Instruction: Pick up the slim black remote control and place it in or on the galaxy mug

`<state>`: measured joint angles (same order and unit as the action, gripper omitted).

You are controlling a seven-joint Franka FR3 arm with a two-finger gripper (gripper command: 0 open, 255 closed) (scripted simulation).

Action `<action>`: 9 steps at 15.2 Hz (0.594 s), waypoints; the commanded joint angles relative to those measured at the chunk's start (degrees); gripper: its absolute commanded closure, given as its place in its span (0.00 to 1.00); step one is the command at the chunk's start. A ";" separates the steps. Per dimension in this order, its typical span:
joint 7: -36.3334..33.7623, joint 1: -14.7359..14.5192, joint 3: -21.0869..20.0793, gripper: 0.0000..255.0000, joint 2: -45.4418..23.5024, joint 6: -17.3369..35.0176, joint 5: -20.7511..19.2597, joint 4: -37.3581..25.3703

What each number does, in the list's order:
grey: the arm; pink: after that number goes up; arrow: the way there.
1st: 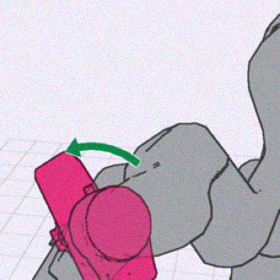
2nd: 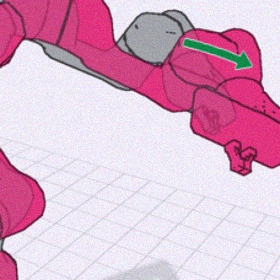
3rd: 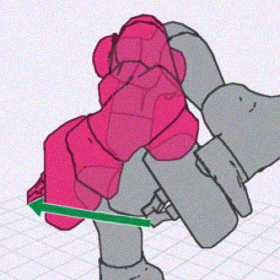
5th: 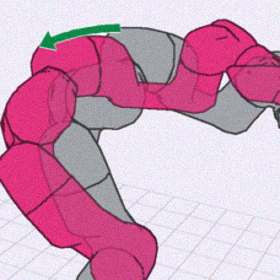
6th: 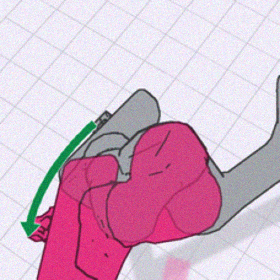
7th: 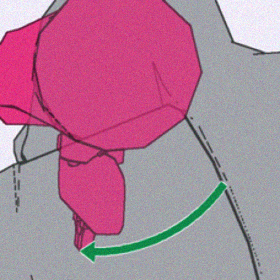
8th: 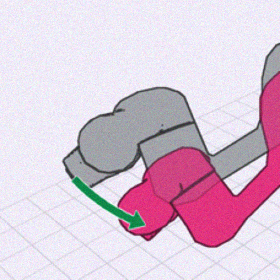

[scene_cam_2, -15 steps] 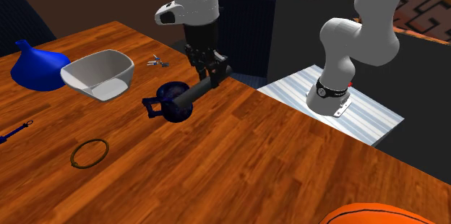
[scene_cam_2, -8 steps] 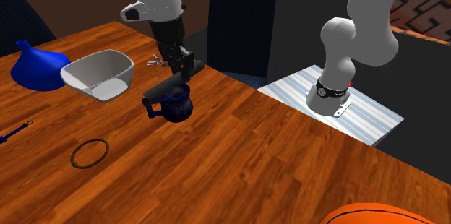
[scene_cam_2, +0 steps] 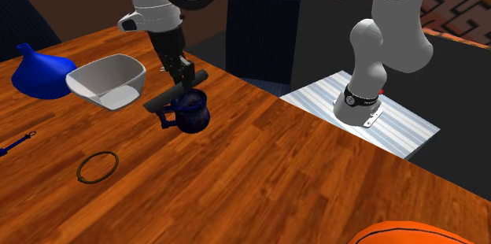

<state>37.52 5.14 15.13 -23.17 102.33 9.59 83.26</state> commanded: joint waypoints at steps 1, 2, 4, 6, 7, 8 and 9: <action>0.16 -0.04 -0.04 1.00 -0.19 1.38 0.09 1.16; 0.23 -0.07 -0.07 1.00 -0.30 2.09 0.15 1.77; 0.38 -0.11 -0.12 1.00 -0.55 3.50 0.26 2.95; 0.57 -0.14 -0.19 1.00 -0.92 5.16 0.42 4.26; 0.57 -0.14 -0.19 1.00 -0.91 5.16 0.41 4.27; 0.57 -0.14 -0.19 1.00 -0.92 5.16 0.42 4.26; 0.57 -0.14 -0.19 1.00 -0.92 5.16 0.42 4.26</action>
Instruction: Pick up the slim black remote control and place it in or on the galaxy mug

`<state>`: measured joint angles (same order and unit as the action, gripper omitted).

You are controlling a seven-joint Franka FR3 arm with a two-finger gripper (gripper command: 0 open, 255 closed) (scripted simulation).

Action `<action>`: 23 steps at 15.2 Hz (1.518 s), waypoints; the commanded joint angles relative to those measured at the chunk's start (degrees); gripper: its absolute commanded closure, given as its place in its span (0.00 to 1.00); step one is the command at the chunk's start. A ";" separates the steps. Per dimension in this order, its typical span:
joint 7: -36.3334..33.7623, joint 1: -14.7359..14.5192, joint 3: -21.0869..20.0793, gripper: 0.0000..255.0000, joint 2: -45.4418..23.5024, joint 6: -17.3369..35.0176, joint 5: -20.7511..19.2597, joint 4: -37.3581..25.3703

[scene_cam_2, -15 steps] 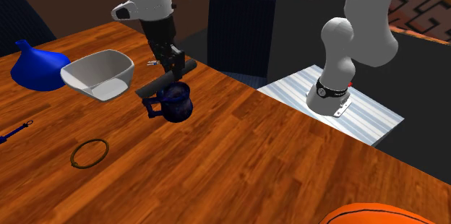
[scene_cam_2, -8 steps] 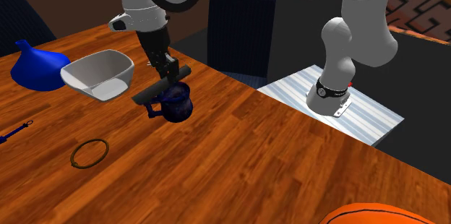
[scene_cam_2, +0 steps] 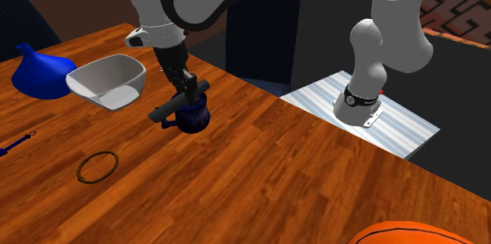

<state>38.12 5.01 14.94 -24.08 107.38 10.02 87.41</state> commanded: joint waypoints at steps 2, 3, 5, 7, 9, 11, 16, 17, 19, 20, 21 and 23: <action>-0.02 -0.02 0.00 1.00 -0.01 0.10 -0.01 0.11; -0.02 -0.02 0.00 1.00 -0.01 0.10 -0.01 0.11; -0.02 -0.02 0.00 1.00 -0.01 0.10 -0.01 0.11; -0.03 -0.03 0.00 0.00 -0.02 0.08 -0.01 0.08; -0.04 -0.03 0.00 0.00 -0.03 0.07 -0.01 0.06; -0.02 -0.02 0.00 0.00 -0.01 0.10 -0.01 0.11; -0.42 0.54 0.28 0.00 0.43 -6.95 -0.36 -6.53; -0.42 0.54 0.28 0.00 0.44 -6.94 -0.36 -6.52; -0.42 0.54 0.28 0.00 0.43 -6.95 -0.36 -6.53; -0.42 0.54 0.28 0.00 0.43 -6.95 -0.36 -6.53; -0.42 0.54 0.28 0.00 0.43 -6.95 -0.36 -6.53; -0.42 0.54 0.28 0.00 0.43 -6.95 -0.36 -6.53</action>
